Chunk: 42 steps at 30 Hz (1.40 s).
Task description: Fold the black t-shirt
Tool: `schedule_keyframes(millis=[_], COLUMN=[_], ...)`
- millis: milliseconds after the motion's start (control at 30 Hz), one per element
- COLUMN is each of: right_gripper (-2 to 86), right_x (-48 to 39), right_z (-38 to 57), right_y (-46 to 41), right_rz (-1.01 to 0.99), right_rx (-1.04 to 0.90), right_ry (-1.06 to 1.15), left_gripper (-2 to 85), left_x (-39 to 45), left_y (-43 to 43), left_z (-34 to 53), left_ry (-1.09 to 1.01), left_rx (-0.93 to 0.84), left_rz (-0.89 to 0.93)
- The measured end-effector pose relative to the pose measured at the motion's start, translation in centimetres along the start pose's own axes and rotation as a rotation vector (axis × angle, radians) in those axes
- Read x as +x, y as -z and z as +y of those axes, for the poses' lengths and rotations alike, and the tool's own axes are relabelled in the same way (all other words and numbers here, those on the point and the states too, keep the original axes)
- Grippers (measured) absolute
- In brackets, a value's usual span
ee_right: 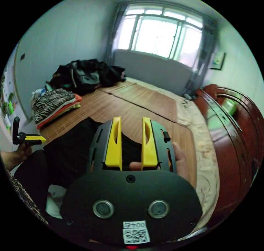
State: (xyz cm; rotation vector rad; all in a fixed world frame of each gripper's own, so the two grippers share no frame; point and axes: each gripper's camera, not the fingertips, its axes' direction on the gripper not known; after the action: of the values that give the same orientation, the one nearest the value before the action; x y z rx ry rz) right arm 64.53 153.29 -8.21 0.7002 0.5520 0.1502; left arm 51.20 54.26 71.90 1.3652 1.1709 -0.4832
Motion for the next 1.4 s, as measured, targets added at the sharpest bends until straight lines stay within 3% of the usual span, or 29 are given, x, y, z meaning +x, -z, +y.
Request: schedule_keyframes(millis=[33, 133, 367, 700, 833, 1100, 1267, 1400], right_gripper=[9.9, 8.4, 0.2, -0.6, 0.0, 8.7, 9.2, 10.2], right_x=[0.8, 2.6, 6.0, 11.3, 14.0, 15.9, 17.5, 18.5], right_z=[3.2, 9.9, 17.7, 16.4, 15.6, 14.4, 13.3, 12.5], right_y=[2.8, 7.0, 13.4, 15.5, 13.4, 11.2, 8.5, 6.4], right_rz=[0.033, 0.064, -0.071, -0.083, -0.187, -0.213, -0.342, -0.33], right_rx=[0.056, -0.033, -0.018, 0.006, -0.069, -0.046, -0.164, -0.257], right_ry=[-0.037, -0.143, -0.255, -0.179, -0.182, -0.139, -0.136, -0.112], left_gripper=[0.5, 0.6, 0.5, 0.2, 0.4, 2.3, 5.3, 7.6], left_x=[0.9, 2.5, 6.1, 10.3, 10.6, 9.5, 9.4, 9.5], left_y=[-0.4, -1.2, -3.9, -10.9, -15.3, -21.5, -25.3, -28.1], left_z=[-0.1, -0.3, -2.0, -12.2, -16.3, -20.7, -22.1, -23.5], left_ry=[-0.035, -0.108, -0.171, -0.349, -0.408, -0.439, -0.493, -0.534], left_rx=[-0.007, -0.023, -0.075, -0.116, -0.167, -0.223, -0.29, -0.342], left_rz=[-0.003, 0.004, -0.033, -0.026, -0.005, -0.041, -0.085, -0.123])
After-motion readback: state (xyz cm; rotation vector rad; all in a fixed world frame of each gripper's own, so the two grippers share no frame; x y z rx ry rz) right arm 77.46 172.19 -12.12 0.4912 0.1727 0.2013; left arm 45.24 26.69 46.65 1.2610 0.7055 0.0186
